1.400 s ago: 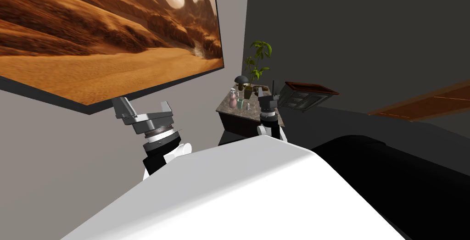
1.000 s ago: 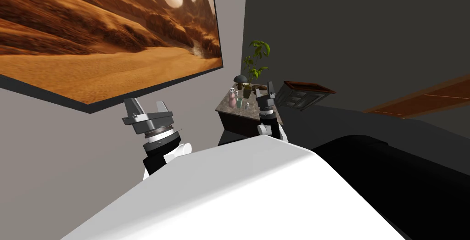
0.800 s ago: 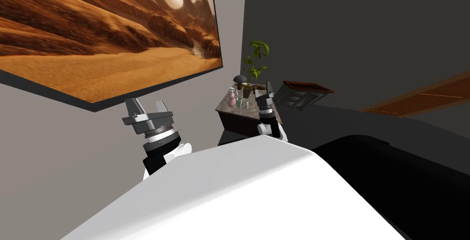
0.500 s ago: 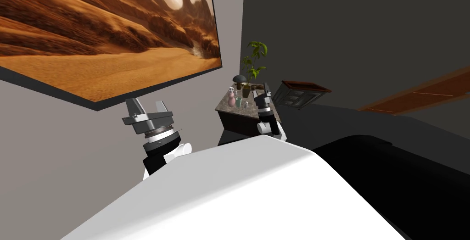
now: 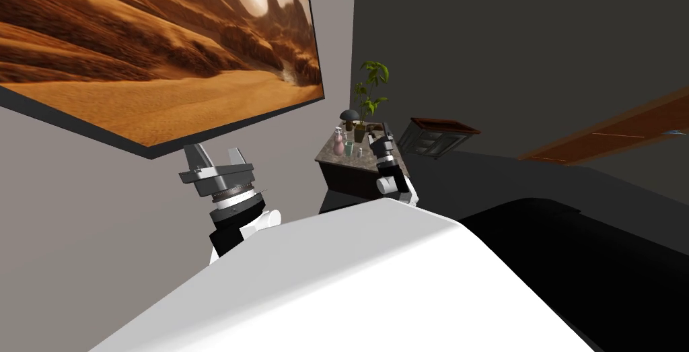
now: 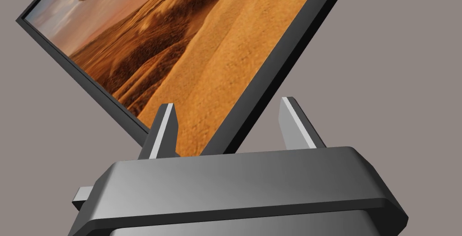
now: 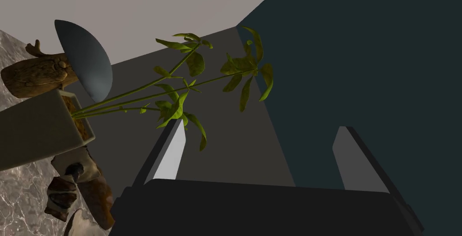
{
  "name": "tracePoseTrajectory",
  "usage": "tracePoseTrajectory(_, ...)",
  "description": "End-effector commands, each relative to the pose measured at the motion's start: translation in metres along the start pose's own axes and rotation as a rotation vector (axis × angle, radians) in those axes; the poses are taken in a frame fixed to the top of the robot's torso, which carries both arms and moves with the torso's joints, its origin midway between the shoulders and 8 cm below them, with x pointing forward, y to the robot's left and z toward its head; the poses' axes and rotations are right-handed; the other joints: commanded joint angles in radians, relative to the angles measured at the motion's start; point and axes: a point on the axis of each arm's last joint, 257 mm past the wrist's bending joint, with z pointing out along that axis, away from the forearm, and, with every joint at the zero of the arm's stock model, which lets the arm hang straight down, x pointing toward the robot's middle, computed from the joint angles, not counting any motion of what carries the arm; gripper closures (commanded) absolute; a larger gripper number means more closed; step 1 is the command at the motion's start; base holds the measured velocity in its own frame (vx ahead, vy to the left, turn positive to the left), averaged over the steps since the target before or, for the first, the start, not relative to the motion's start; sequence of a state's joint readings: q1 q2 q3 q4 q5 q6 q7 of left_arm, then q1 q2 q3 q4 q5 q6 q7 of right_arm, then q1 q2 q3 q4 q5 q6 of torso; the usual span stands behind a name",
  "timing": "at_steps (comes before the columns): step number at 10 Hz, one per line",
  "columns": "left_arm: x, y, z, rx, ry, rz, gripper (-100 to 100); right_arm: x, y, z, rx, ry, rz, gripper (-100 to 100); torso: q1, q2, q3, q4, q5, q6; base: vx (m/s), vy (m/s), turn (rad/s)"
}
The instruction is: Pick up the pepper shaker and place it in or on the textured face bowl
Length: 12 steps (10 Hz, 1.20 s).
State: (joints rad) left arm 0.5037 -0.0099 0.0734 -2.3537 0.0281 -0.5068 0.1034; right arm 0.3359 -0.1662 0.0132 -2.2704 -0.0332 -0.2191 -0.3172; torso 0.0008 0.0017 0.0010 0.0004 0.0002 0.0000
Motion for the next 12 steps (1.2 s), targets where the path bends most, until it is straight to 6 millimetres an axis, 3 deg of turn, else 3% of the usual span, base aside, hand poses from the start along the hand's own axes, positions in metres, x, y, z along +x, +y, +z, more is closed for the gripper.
tracePoseTrajectory(1,0.000,0.000,0.000,0.000,0.000,0.000,0,-0.005,-0.010,0.001,0.034,-0.010,0.027,-100,0.000,0.000,0.000,0.000,0.000,0.000,-0.028,0.011,-0.026)
tracePoseTrajectory(12,0.000,0.000,0.000,0.000,0.000,0.000,0,-0.027,-0.086,0.014,0.282,-0.097,0.297,-100,0.000,0.000,0.000,0.000,0.000,0.000,-0.025,0.007,-0.031)
